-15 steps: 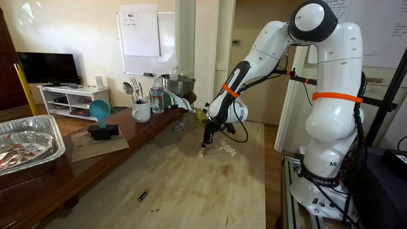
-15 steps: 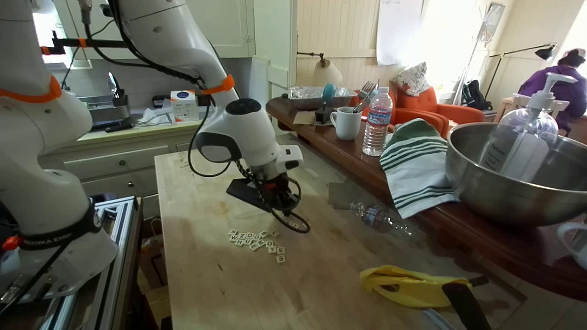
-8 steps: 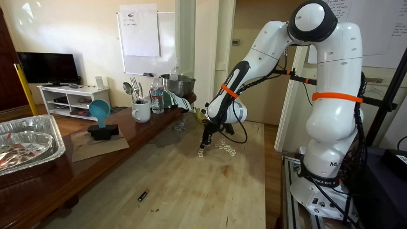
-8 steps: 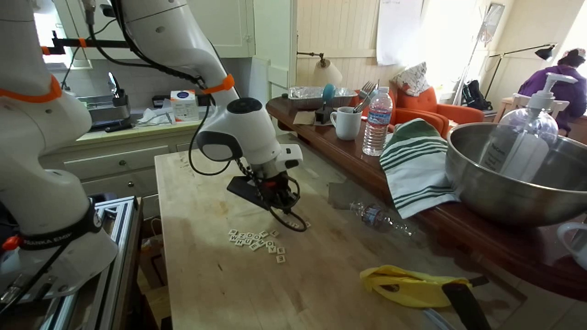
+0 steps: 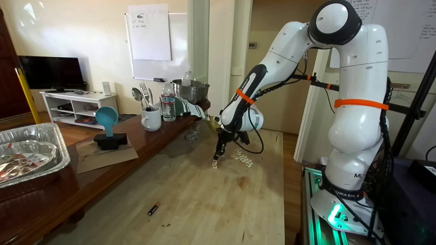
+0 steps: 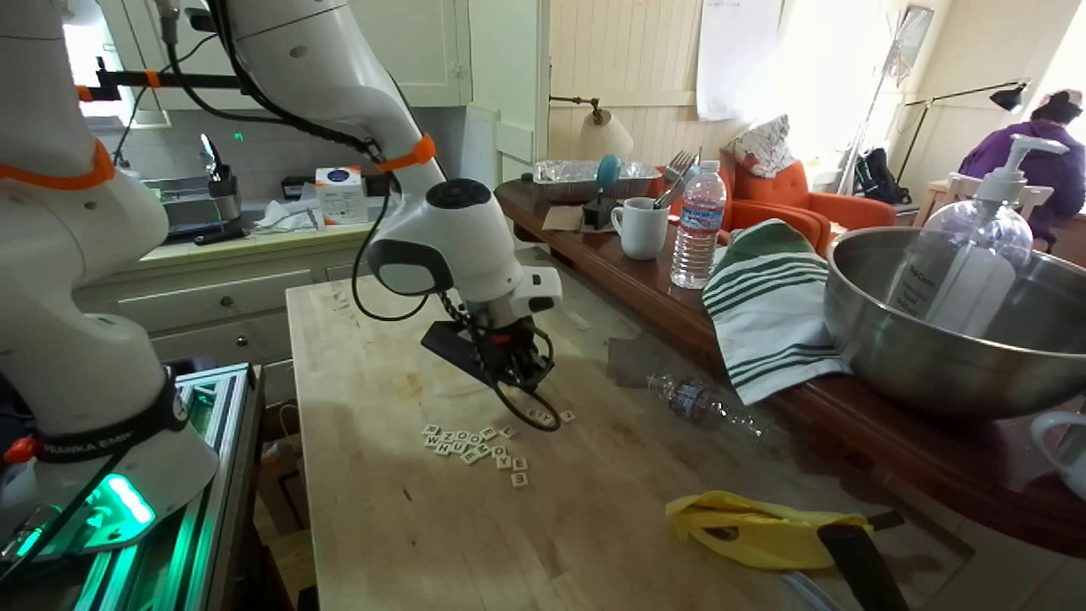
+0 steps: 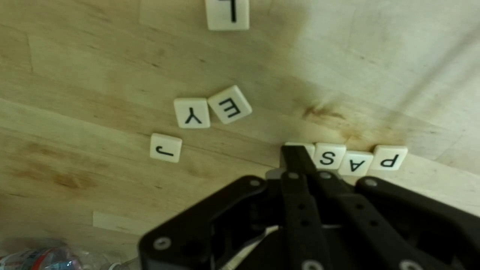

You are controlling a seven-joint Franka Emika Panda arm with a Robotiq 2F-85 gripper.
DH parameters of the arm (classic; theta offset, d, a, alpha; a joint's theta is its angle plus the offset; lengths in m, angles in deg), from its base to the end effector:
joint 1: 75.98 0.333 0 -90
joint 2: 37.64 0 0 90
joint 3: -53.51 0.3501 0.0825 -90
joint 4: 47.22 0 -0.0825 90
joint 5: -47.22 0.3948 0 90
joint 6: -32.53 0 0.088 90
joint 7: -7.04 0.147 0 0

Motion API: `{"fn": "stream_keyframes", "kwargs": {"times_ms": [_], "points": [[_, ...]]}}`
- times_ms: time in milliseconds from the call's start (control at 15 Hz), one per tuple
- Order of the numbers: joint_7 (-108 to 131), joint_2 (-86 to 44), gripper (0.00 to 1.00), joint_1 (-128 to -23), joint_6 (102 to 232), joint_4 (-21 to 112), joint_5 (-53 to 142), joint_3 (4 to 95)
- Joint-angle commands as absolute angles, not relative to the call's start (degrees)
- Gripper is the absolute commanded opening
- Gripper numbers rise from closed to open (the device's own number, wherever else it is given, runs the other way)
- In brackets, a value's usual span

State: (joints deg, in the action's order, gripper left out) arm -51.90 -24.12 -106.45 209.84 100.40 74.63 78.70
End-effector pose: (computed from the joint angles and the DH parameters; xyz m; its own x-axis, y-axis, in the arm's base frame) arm 0.4826 -0.0736 0.1951 0.8547 0.4081 0.3208 0.4129 -0.9090 0.0562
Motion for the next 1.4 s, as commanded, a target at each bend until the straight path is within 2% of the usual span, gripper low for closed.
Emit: {"fn": "stream_keyframes", "kwargs": {"times_ms": [0,1333], "points": [[-50.3,-21.5,0.00,-105.3,205.7,100.1,74.2,78.1],[-47.9,-28.3,0.00,-100.2,210.5,103.8,73.3,74.6]]}}
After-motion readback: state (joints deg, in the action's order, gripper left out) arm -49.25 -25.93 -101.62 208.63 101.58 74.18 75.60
